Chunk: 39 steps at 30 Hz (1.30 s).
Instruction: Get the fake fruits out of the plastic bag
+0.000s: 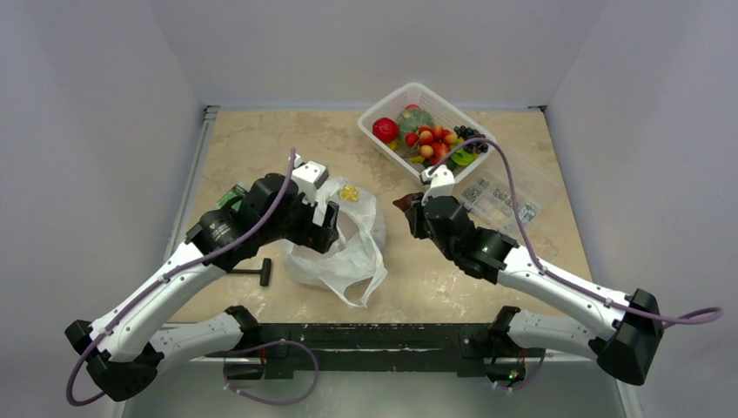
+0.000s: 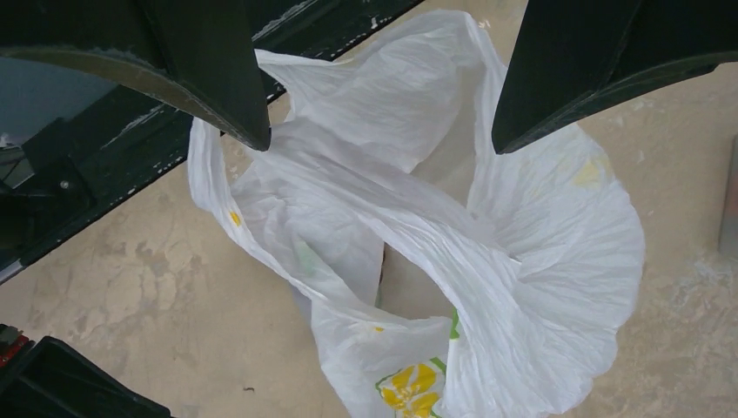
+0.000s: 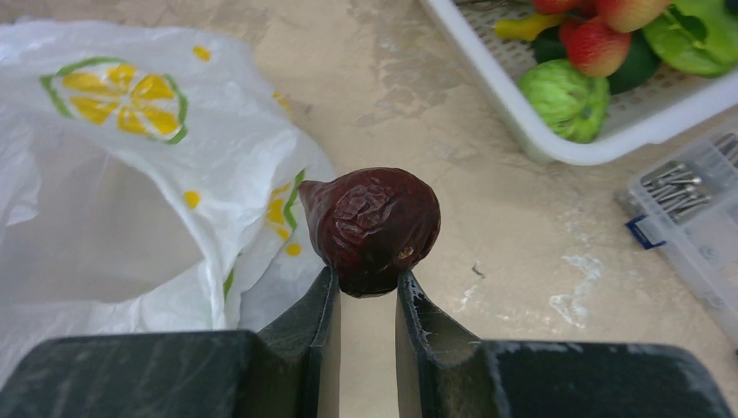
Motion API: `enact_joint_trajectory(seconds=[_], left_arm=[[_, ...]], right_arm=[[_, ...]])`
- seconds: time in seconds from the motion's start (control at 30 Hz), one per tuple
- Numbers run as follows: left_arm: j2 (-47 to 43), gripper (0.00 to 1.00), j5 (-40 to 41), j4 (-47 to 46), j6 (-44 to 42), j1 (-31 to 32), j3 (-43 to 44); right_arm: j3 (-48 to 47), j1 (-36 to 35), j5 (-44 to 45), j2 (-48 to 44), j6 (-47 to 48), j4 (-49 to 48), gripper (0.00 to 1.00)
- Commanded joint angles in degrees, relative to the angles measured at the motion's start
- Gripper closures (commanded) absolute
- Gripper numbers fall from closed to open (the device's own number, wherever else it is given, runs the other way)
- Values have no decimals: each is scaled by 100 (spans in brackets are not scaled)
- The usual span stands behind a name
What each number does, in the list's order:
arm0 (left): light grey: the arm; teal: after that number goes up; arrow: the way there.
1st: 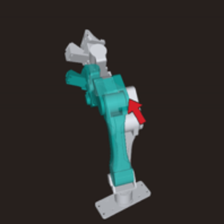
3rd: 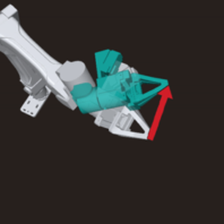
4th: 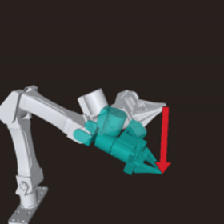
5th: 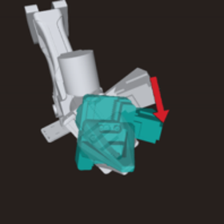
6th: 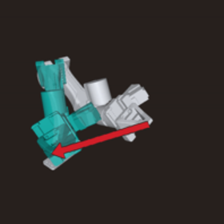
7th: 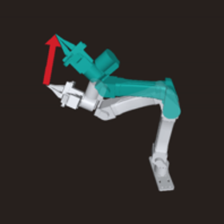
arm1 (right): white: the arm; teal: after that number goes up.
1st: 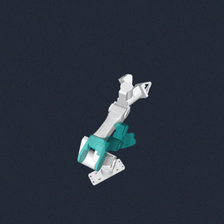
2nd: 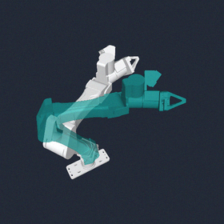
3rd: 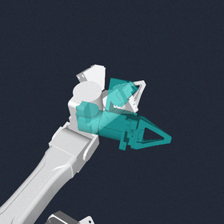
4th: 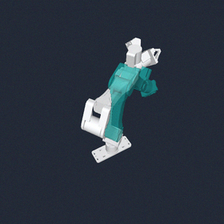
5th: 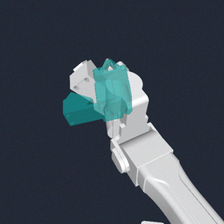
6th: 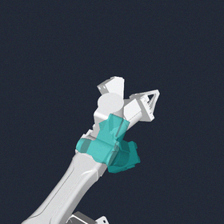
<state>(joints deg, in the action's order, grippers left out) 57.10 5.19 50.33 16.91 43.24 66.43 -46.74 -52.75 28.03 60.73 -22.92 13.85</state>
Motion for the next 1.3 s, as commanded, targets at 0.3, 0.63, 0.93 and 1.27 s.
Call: enact_joint_trajectory(seconds=[0.3,0.63,0.93,1.27], left_arm=[[810,0,2928,971,1736,1477,995],[1540,25,3811,1971,1443,1727,1443],[979,99,1391,1048,-417,415,1373],[784,100,489,723,-2074,37,1547]], right_arm=[[-156,374,269,-373,140,-278,100],[-744,936,2,412,206,-1105,100],[-2086,2329,-1001,1892,4,-1565,100],[-4307,3081,-1319,4316,490,-1571,100]])
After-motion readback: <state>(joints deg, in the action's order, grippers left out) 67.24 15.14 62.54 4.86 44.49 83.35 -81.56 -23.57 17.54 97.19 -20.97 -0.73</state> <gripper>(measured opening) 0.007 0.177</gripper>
